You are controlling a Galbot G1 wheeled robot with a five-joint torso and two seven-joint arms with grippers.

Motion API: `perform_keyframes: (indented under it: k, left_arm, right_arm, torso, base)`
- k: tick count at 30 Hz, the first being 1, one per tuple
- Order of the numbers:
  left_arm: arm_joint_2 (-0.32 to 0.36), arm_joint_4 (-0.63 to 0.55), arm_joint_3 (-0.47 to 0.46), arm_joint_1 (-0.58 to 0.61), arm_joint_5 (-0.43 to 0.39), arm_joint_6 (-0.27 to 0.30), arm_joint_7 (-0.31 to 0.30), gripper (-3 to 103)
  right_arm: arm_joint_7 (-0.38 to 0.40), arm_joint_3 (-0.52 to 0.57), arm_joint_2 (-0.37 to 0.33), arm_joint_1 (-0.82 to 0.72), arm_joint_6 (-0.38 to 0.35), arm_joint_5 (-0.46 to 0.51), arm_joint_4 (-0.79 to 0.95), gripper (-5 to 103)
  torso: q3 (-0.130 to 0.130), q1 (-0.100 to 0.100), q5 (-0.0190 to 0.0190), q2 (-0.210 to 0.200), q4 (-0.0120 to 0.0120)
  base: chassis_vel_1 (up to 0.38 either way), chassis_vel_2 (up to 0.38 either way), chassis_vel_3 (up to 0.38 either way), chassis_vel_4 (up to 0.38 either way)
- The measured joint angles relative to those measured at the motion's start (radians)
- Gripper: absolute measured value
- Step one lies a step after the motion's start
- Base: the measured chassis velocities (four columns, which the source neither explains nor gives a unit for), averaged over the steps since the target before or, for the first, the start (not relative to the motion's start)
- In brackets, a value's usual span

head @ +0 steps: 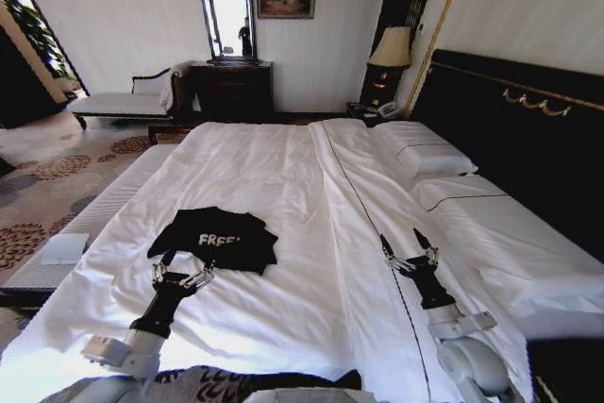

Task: Fold the clothes on the bed.

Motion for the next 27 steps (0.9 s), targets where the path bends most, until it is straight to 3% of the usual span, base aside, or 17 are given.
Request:
perform_keyframes:
  k: [10, 27]
  left_arm:
    - [-0.004, -0.026, -0.031, 0.027, -0.01, -0.019, 0.005, 100]
    - [-0.007, -0.03, -0.045, 0.024, -0.008, -0.029, 0.001, 100]
  right_arm:
    - [-0.005, -0.021, 0.06, -0.007, 0.008, -0.032, 0.003, 100]
    - [-0.002, -0.034, 0.091, -0.003, 0.01, -0.051, 0.006, 100]
  torso:
    - [0.0, 0.0, 0.0, 0.0, 0.0]
    - [0.0, 0.0, 0.0, 0.0, 0.0]
  base:
    - [0.037, 0.041, -0.032, -0.035]
    - [0.069, 0.1, -0.069, -0.102]
